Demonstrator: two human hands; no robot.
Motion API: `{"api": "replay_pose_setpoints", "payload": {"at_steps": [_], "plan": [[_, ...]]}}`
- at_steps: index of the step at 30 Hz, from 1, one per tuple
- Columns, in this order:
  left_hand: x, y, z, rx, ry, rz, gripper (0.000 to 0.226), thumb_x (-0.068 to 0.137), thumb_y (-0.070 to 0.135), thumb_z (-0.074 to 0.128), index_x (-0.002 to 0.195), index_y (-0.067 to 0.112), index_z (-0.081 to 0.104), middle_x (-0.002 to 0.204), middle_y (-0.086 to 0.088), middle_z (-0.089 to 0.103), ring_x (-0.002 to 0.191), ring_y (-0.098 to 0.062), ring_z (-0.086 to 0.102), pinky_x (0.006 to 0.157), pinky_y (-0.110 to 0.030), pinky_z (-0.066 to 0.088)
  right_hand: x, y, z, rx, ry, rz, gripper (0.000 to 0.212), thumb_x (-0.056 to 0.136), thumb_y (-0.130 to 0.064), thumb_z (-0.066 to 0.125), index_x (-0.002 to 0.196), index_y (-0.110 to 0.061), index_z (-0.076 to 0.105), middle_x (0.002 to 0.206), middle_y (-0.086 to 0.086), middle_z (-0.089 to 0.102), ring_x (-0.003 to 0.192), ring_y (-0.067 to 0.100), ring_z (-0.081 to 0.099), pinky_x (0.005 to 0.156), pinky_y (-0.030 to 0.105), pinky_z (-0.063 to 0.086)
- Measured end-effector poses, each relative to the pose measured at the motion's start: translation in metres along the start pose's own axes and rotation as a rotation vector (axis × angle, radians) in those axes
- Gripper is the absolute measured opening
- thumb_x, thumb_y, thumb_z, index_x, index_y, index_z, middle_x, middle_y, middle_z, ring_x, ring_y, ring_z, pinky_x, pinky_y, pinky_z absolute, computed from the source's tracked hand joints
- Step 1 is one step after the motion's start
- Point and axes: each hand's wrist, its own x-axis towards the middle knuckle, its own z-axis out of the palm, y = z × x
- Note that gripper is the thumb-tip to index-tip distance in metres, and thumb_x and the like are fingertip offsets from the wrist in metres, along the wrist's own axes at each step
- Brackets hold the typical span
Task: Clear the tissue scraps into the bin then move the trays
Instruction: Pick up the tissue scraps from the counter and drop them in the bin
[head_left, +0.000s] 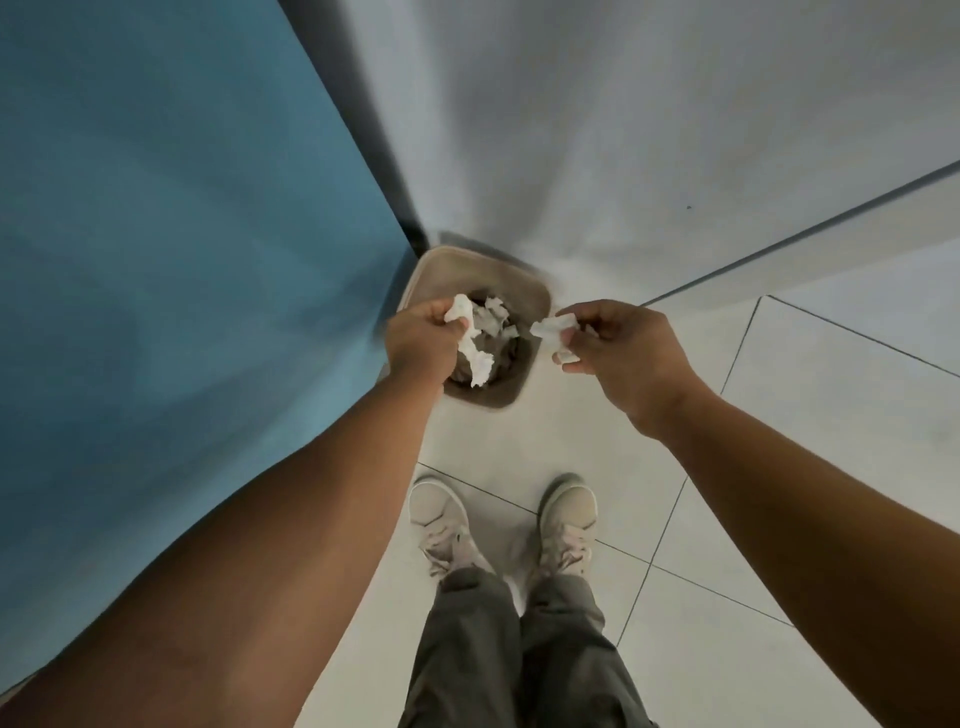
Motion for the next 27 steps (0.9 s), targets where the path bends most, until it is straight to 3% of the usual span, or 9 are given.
{"api": "replay_pose_setpoints", "payload": {"at_steps": [3, 7, 11, 15, 18, 20, 22, 25, 27], "plan": [[0.023, -0.015, 0.017, 0.045, -0.019, -0.049, 0.033, 0.071, 0.030, 0.080, 0.103, 0.030, 0.074, 0.097, 0.007, 0.075, 0.090, -0.017, 0.071, 0.085, -0.040, 0.059, 0.013, 0.015, 0.000, -0.023, 0.010, 0.015, 0.011, 0.091, -0.007, 0.066, 0.094, -0.016, 0.072, 0.093, 0.010, 0.074, 0.082, 0.024, 0.074, 0.081, 0.038, 0.060], [0.020, -0.007, 0.021, 0.108, -0.149, -0.077, 0.052, 0.094, 0.010, 0.062, 0.143, 0.011, 0.046, 0.140, -0.006, 0.055, 0.127, -0.023, 0.053, 0.105, -0.032, 0.042, 0.019, 0.022, 0.001, -0.041, 0.027, 0.032, 0.014, 0.092, -0.006, 0.063, 0.090, -0.018, 0.069, 0.091, 0.007, 0.073, 0.080, 0.020, 0.074, 0.077, 0.034, 0.061], [0.019, -0.010, 0.005, 0.155, -0.001, -0.021, 0.053, 0.086, 0.014, 0.071, 0.136, 0.018, 0.055, 0.129, -0.001, 0.063, 0.119, -0.019, 0.058, 0.104, -0.037, 0.046, 0.025, 0.021, 0.009, -0.057, 0.037, 0.049, 0.013, 0.092, -0.006, 0.062, 0.092, -0.018, 0.068, 0.095, 0.012, 0.072, 0.084, 0.026, 0.072, 0.078, 0.037, 0.061], [0.006, -0.006, -0.009, 0.065, -0.017, 0.013, 0.048, 0.090, 0.003, 0.060, 0.135, 0.018, 0.055, 0.123, 0.006, 0.063, 0.108, -0.007, 0.059, 0.098, -0.022, 0.045, 0.046, 0.015, 0.034, -0.150, 0.023, 0.016, 0.013, 0.084, -0.020, 0.066, 0.084, -0.033, 0.066, 0.090, 0.004, 0.070, 0.086, 0.030, 0.069, 0.078, 0.050, 0.059], [0.000, -0.012, -0.015, 0.032, -0.008, 0.044, 0.044, 0.091, 0.002, 0.059, 0.132, 0.016, 0.057, 0.122, 0.003, 0.065, 0.108, -0.008, 0.062, 0.097, -0.023, 0.048, 0.068, 0.012, 0.058, -0.236, -0.008, -0.030, 0.014, 0.087, -0.018, 0.066, 0.091, -0.031, 0.062, 0.093, -0.004, 0.063, 0.087, 0.017, 0.063, 0.079, 0.035, 0.057], [-0.002, -0.018, -0.017, 0.048, -0.011, 0.058, 0.041, 0.091, 0.002, 0.059, 0.129, 0.017, 0.059, 0.120, 0.004, 0.066, 0.108, -0.008, 0.063, 0.094, -0.021, 0.048, 0.081, 0.016, 0.071, -0.261, -0.027, -0.012, 0.011, 0.090, -0.016, 0.065, 0.097, -0.024, 0.063, 0.088, -0.009, 0.059, 0.082, 0.011, 0.057, 0.068, 0.021, 0.049], [-0.004, -0.024, -0.018, 0.061, -0.013, 0.073, 0.039, 0.091, 0.002, 0.060, 0.127, 0.017, 0.061, 0.120, 0.003, 0.067, 0.108, -0.009, 0.063, 0.095, -0.021, 0.049, 0.089, 0.026, 0.080, -0.278, -0.069, 0.023, 0.015, 0.091, -0.018, 0.064, 0.106, -0.021, 0.065, 0.094, -0.009, 0.063, 0.086, 0.011, 0.058, 0.065, 0.015, 0.044], [-0.010, -0.025, -0.021, 0.077, -0.034, 0.076, 0.039, 0.091, 0.004, 0.061, 0.127, 0.019, 0.061, 0.121, 0.004, 0.066, 0.108, -0.008, 0.063, 0.098, -0.023, 0.048, 0.092, 0.039, 0.081, -0.295, -0.126, 0.082, 0.034, 0.092, -0.018, 0.063, 0.125, -0.022, 0.061, 0.119, -0.003, 0.065, 0.106, 0.016, 0.061, 0.088, 0.025, 0.049], [-0.016, -0.020, -0.024, 0.077, -0.047, 0.083, 0.039, 0.091, 0.003, 0.062, 0.127, 0.018, 0.061, 0.122, 0.002, 0.066, 0.109, -0.009, 0.063, 0.100, -0.025, 0.048, 0.088, 0.039, 0.073, -0.370, -0.125, 0.068, 0.036, 0.091, -0.021, 0.063, 0.126, -0.026, 0.061, 0.122, -0.004, 0.065, 0.108, 0.019, 0.062, 0.091, 0.030, 0.050]]}}
